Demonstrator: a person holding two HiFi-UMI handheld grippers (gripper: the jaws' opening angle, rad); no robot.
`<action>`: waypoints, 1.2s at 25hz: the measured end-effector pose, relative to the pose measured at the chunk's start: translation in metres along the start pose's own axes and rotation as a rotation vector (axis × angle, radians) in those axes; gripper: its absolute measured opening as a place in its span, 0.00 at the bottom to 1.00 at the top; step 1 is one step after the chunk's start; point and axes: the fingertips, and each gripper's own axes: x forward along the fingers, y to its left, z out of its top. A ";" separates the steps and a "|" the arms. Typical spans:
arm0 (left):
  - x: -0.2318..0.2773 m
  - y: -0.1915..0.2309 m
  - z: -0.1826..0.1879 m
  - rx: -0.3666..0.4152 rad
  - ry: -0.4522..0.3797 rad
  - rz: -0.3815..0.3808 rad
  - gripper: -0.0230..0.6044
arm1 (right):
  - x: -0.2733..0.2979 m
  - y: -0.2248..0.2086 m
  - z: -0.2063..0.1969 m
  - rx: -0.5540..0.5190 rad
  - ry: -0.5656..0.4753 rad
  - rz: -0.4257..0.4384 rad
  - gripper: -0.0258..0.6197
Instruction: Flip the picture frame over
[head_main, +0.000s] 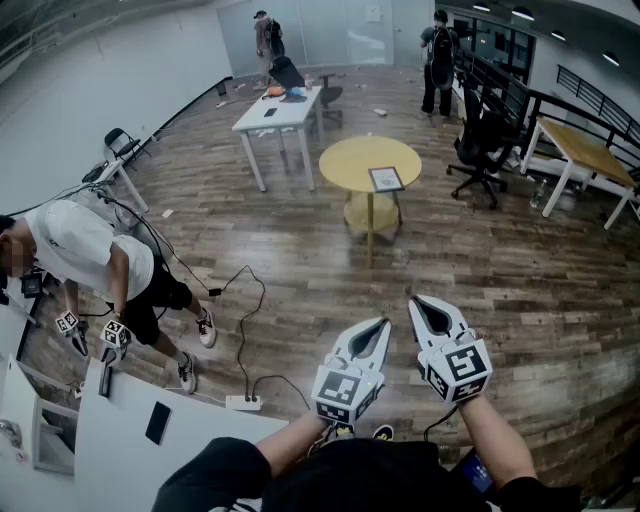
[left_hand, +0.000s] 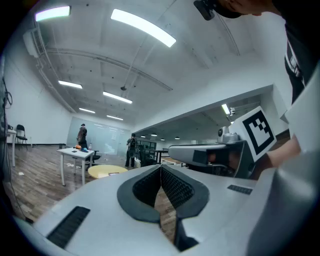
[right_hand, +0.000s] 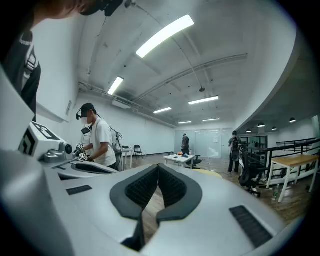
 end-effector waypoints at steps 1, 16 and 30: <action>0.007 0.013 0.006 0.020 -0.022 0.011 0.07 | 0.006 -0.007 0.007 -0.016 -0.035 -0.006 0.07; 0.039 0.080 0.017 0.031 -0.068 0.092 0.07 | 0.039 -0.038 -0.008 0.067 -0.100 -0.035 0.07; 0.033 0.114 0.001 0.018 -0.076 0.060 0.07 | 0.077 -0.020 -0.007 0.032 -0.084 -0.035 0.07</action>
